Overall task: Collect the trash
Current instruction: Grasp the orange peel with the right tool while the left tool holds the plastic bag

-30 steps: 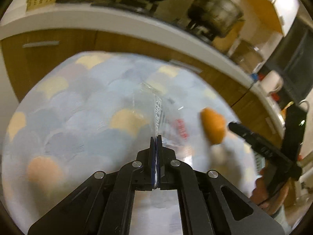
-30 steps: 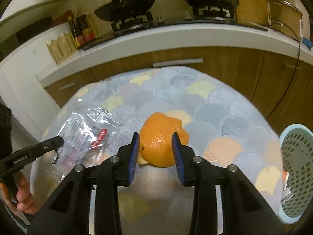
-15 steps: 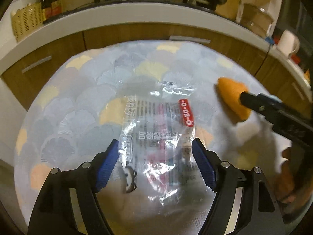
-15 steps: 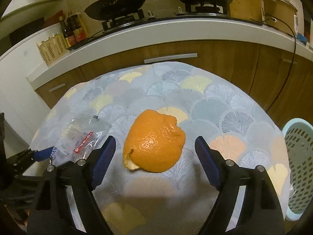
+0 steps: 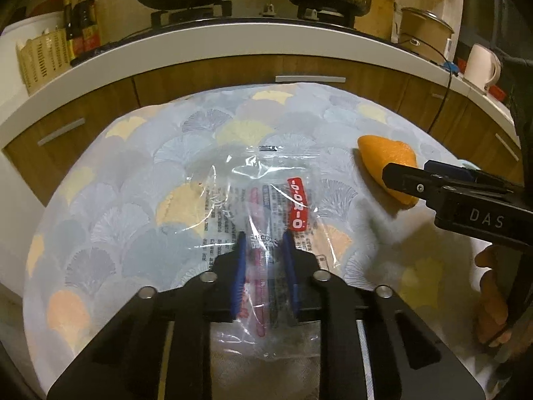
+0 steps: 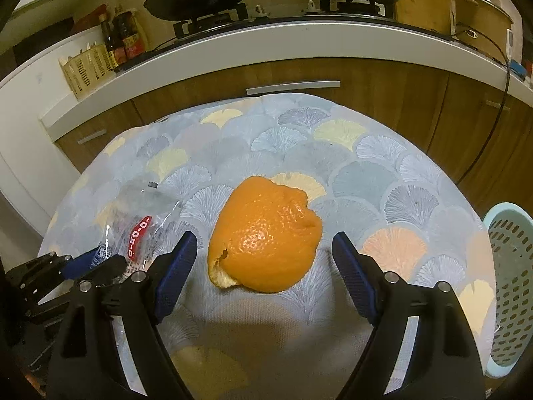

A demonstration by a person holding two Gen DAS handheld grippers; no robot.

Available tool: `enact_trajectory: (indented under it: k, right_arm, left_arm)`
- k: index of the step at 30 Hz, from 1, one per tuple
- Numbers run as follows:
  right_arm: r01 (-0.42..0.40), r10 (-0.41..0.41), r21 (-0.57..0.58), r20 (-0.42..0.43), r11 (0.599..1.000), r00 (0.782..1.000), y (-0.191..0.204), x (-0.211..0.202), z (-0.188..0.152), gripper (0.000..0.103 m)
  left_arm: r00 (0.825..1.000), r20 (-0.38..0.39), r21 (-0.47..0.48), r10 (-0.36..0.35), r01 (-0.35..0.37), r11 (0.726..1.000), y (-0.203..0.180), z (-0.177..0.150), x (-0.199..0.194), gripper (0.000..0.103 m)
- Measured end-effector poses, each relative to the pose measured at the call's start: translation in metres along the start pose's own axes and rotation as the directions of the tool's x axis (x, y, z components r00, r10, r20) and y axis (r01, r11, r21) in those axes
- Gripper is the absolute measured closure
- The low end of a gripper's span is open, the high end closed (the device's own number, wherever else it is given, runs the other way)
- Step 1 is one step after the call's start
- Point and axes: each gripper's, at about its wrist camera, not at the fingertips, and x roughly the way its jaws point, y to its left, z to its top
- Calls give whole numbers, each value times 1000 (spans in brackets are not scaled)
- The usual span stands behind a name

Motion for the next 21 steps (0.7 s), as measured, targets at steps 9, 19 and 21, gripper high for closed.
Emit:
enact_trajectory:
  k: [9,19,21]
  right_arm:
    - [10,-10,-20,19,1000,1000,5,-3,-2,24]
    - [57,-58,-29,-68,998,996,4,17,4,19]
    - [73,-75,-37,-70,997,995,6,18,4,38]
  left_arm:
    - [995,87,-70,-46,52,996,10,-2,-15,98]
    - [988,131,-92,-87,99,991,15,-1,-21,99]
    - [987,133,-90,-85,98,991,15,-1,-21,99]
